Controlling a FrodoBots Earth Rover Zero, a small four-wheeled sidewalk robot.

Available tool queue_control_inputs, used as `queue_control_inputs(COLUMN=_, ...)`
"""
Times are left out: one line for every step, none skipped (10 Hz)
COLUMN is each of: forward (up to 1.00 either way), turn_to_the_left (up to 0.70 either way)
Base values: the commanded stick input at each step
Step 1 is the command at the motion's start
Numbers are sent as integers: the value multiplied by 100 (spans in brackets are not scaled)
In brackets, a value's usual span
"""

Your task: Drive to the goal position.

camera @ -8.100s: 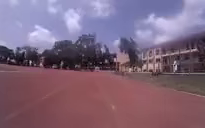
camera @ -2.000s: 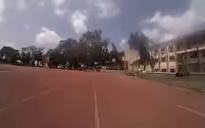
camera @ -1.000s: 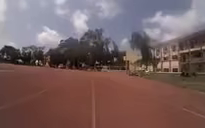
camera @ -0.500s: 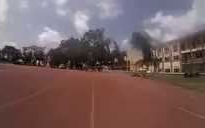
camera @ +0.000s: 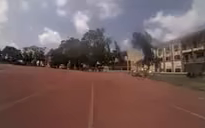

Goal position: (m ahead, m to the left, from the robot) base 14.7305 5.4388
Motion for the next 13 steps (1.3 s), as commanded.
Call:
queue_control_inputs(forward=70, turn_to_the_left=0)
queue_control_inputs(forward=70, turn_to_the_left=0)
queue_control_inputs(forward=70, turn_to_the_left=0)
queue_control_inputs(forward=70, turn_to_the_left=0)
queue_control_inputs(forward=70, turn_to_the_left=0)
queue_control_inputs(forward=70, turn_to_the_left=0)
queue_control_inputs(forward=70, turn_to_the_left=0)
queue_control_inputs(forward=70, turn_to_the_left=0)
queue_control_inputs(forward=70, turn_to_the_left=0)
queue_control_inputs(forward=70, turn_to_the_left=0)
queue_control_inputs(forward=70, turn_to_the_left=0)
queue_control_inputs(forward=70, turn_to_the_left=0)
queue_control_inputs(forward=70, turn_to_the_left=0)
